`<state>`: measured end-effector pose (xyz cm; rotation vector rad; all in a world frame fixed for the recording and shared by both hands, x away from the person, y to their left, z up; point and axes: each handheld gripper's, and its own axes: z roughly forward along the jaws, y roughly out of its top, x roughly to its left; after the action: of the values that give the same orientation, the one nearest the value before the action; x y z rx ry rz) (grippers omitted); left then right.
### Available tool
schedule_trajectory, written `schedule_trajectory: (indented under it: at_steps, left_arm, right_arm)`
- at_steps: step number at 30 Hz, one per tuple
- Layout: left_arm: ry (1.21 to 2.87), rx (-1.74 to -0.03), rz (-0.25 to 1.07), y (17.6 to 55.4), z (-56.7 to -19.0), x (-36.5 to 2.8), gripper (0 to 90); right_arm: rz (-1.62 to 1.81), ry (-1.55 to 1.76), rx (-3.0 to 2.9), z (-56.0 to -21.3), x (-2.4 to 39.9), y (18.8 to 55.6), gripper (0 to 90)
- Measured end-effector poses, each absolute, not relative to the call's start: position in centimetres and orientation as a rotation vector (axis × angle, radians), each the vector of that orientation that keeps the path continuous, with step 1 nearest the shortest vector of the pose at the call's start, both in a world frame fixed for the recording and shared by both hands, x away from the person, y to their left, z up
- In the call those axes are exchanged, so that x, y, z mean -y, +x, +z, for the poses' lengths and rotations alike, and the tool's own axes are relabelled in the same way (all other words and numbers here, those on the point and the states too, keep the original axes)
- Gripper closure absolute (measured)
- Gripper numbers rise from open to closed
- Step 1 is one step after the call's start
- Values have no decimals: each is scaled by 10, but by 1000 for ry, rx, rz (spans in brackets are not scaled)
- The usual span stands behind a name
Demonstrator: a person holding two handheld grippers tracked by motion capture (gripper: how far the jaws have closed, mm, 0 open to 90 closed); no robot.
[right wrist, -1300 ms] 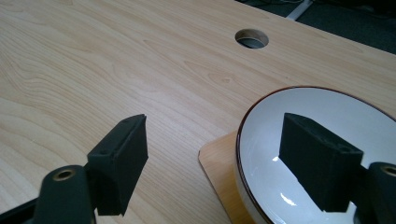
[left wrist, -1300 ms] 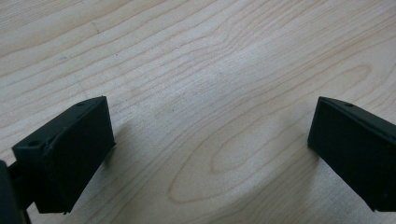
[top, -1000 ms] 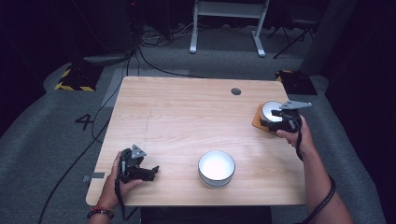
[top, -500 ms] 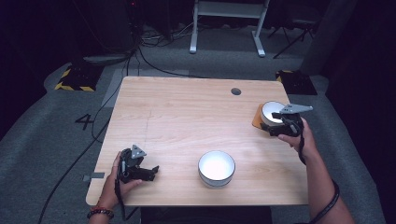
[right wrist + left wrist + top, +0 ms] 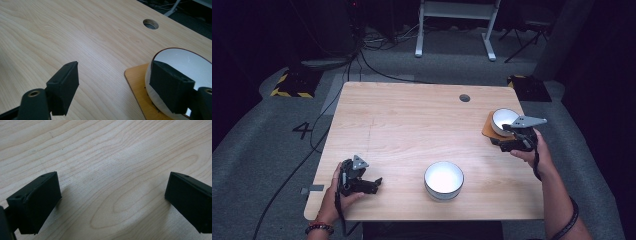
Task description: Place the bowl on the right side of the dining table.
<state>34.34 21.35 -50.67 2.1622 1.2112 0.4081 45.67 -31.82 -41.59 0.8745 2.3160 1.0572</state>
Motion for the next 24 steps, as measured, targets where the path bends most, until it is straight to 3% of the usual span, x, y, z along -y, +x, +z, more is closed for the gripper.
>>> schedule_trajectory:
  at_steps: [24]
  left_arm:
    - [2162,-1212,408,343,-507,-213,4]
  right_arm:
    - [986,798,-2340,-419,328,422,229]
